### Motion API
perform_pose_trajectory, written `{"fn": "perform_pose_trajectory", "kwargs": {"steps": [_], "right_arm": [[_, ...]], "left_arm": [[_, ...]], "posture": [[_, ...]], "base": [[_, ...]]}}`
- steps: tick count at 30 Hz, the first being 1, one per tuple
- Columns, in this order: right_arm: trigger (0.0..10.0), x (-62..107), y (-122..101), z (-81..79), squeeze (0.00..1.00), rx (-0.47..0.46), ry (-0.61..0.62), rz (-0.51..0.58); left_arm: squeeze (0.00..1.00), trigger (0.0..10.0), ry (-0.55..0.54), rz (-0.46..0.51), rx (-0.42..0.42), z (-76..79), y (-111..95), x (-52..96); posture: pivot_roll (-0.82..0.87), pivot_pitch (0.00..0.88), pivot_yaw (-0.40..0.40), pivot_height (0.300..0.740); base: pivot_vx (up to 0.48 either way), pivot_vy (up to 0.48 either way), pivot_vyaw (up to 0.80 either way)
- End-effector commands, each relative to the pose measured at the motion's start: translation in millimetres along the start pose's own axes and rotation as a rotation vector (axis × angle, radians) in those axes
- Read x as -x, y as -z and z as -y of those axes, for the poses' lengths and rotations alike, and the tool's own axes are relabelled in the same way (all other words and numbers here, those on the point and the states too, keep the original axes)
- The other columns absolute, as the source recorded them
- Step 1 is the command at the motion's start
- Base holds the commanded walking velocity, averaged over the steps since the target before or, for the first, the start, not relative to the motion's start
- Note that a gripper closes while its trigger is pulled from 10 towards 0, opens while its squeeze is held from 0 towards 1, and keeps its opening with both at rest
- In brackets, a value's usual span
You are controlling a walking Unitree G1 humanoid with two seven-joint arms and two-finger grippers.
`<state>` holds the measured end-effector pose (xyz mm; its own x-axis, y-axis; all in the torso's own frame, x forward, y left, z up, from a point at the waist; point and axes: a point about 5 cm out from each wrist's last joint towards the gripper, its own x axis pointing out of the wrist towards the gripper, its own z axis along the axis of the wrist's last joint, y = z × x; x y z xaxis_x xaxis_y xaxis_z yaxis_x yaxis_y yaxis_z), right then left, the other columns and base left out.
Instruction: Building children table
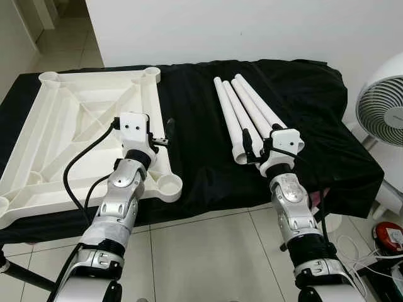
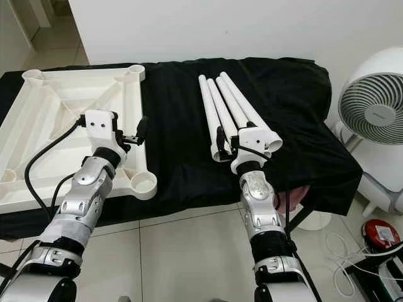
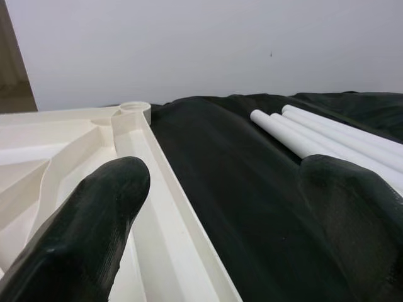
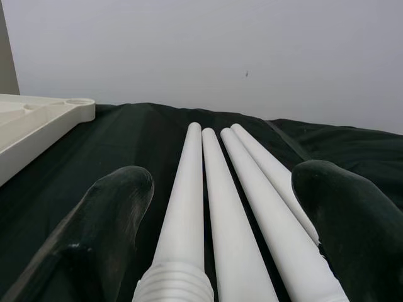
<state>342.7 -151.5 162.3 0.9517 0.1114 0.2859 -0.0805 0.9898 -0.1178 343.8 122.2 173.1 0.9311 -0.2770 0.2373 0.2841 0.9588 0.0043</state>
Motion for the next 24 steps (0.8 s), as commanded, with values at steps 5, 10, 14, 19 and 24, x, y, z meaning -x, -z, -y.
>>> {"fn": "perform_pose_trajectory", "kwargs": {"steps": [5, 10, 14, 19, 24], "right_arm": [[10.0, -12.3, 4.0, -3.4, 0.0, -0.034, 0.003, -0.088], [10.0, -23.7, 12.5, -9.5, 0.0, -0.079, -0.003, -0.206], [10.0, -28.5, 17.9, -19.6, 0.0, -0.086, -0.063, -0.27], [10.0, -28.2, 30.5, -38.7, 0.0, -0.115, -0.146, -0.363], [10.0, -24.1, 39.4, -45.0, 0.0, -0.131, -0.166, -0.407]], "left_arm": [[0.0, 10.0, 0.376, -0.015, -0.028, 29.5, -1.5, 6.0], [0.0, 10.0, 0.439, -0.052, -0.061, 38.5, 1.5, 8.0], [0.0, 10.0, 0.436, -0.059, -0.067, 40.0, 1.0, 8.1], [0.0, 10.0, 0.433, -0.061, -0.07, 42.8, -1.7, 11.2], [0.0, 10.0, 0.431, -0.06, -0.069, 44.7, -3.6, 15.4]], "posture": [[-0.1, 0.0, 0.029, 0.74], [-0.09, 0.0, 0.022, 0.74], [-0.08, 0.0, 0.011, 0.74], [-0.06, 0.0, -0.007, 0.74], [-0.05, 0.0, -0.017, 0.74]], "base": [[0.0, 0.0, 0.0], [0.0, 0.0, 0.0], [0.0, 0.0, 0.0], [0.0, 0.0, 0.0], [0.0, 0.0, 0.0]]}}
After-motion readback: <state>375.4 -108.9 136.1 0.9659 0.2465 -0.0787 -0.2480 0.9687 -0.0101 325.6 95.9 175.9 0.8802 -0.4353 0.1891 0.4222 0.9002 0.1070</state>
